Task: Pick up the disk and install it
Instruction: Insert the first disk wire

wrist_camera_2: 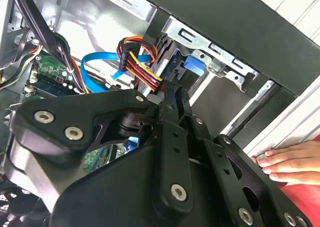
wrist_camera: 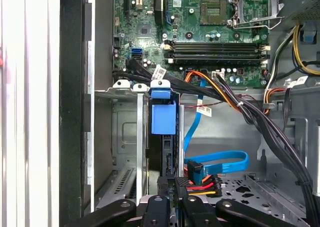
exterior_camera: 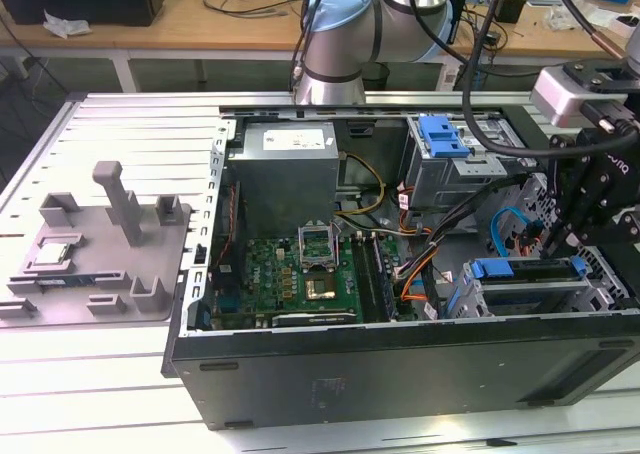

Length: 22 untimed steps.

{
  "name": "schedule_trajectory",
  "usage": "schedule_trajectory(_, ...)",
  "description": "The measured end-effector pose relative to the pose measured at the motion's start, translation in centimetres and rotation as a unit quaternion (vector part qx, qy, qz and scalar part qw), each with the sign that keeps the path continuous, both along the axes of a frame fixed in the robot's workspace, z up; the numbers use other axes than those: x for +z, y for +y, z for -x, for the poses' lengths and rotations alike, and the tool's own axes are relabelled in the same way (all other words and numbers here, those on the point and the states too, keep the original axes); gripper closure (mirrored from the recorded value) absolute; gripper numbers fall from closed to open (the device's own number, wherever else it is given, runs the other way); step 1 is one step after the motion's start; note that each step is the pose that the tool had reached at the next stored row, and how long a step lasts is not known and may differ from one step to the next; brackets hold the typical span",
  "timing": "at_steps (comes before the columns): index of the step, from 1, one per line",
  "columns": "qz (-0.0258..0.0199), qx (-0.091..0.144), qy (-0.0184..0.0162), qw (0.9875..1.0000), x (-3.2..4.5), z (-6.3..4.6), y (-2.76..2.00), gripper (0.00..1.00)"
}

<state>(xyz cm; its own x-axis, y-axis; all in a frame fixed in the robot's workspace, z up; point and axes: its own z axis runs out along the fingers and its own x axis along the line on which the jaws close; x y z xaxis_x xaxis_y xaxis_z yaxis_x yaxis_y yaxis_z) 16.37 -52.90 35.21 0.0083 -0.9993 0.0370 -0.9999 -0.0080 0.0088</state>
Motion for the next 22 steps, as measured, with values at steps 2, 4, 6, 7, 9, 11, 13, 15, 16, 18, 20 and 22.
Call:
schedule_trajectory(2,0.0000,0.001,-0.0003,1.0000,-0.06,0.01,0.00,0.84)
schedule_trajectory(4,0.0000,0.002,-0.0005,1.0000,-0.11,0.00,0.00,0.84)
schedule_trajectory(6,0.0000,0.001,-0.0005,1.0000,-0.14,0.01,0.00,0.84)
schedule_trajectory(7,0.0000,0.001,-0.0005,1.0000,-0.15,0.01,0.00,0.84)
schedule_trajectory(9,0.0000,0.001,-0.0005,1.0000,-0.18,0.01,0.00,0.84)
schedule_trajectory(11,0.0000,0.001,-0.0005,1.0000,-0.21,0.01,0.00,0.84)
schedule_trajectory(13,0.0000,0.001,-0.0005,1.0000,-0.25,0.00,0.00,0.84)
schedule_trajectory(15,0.0000,0.001,-0.0005,1.0000,-0.30,-0.02,0.00,0.84)
schedule_trajectory(16,0.0000,0.001,-0.0005,1.0000,-0.32,-0.04,0.00,0.84)
schedule_trajectory(18,0.0000,0.001,-0.0005,1.0000,-0.40,-0.05,0.00,0.84)
schedule_trajectory(20,0.0000,0.001,-0.0005,1.0000,-0.45,-0.05,0.00,0.84)
schedule_trajectory(22,0.0000,0.001,-0.0005,1.0000,-0.48,-0.05,0.00,0.84)
